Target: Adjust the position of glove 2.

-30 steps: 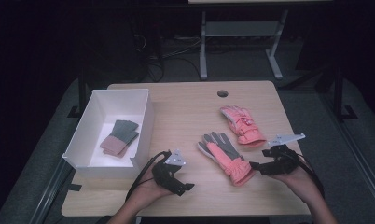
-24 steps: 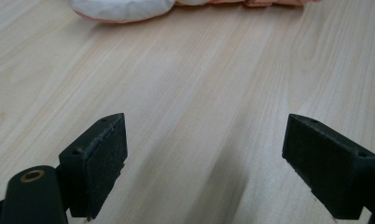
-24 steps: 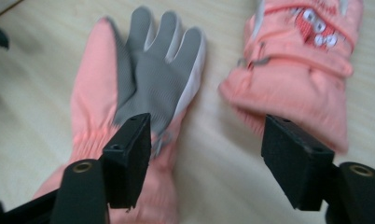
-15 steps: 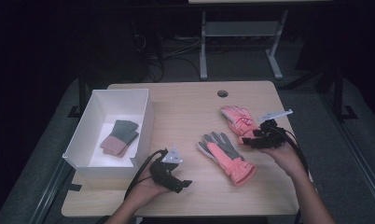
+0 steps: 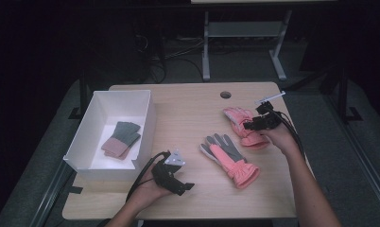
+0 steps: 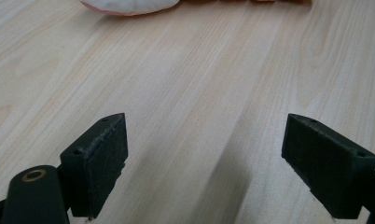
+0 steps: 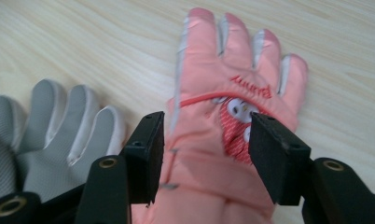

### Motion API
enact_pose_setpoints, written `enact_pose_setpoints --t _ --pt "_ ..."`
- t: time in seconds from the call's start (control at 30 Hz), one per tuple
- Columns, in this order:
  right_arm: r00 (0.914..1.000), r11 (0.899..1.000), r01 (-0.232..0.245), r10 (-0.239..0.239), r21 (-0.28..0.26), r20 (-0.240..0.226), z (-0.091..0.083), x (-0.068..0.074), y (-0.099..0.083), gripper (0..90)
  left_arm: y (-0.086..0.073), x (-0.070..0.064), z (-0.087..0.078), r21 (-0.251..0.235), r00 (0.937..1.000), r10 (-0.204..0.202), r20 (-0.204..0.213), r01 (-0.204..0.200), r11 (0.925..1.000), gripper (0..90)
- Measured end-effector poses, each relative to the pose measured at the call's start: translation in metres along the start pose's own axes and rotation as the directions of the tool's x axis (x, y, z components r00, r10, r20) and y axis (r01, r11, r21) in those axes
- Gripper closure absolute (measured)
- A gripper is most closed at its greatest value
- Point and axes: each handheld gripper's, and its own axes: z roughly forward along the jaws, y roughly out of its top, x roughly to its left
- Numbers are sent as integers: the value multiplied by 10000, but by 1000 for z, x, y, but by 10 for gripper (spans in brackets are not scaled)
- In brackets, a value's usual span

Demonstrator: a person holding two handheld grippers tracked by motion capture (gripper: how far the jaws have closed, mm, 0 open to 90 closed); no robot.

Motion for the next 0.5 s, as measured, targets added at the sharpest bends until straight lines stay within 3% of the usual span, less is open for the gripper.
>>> enact_pose_setpoints --t 0.3,0.33,0.5 --pt "9996 9987 -161 171 485 -203 24 -14 5 437 -1 1 -1 -31 10000 -26 17 26 10000 141" --pt "9984 9990 -208 229 401 -523 28 -15 3 433 -1 1 -1 -12 10000 -44 25 44 10000 141" --pt "9992 9976 -39 66 697 -383 38 -14 1 434 -1 1 -1 -43 9999 -115 17 115 9999 141"
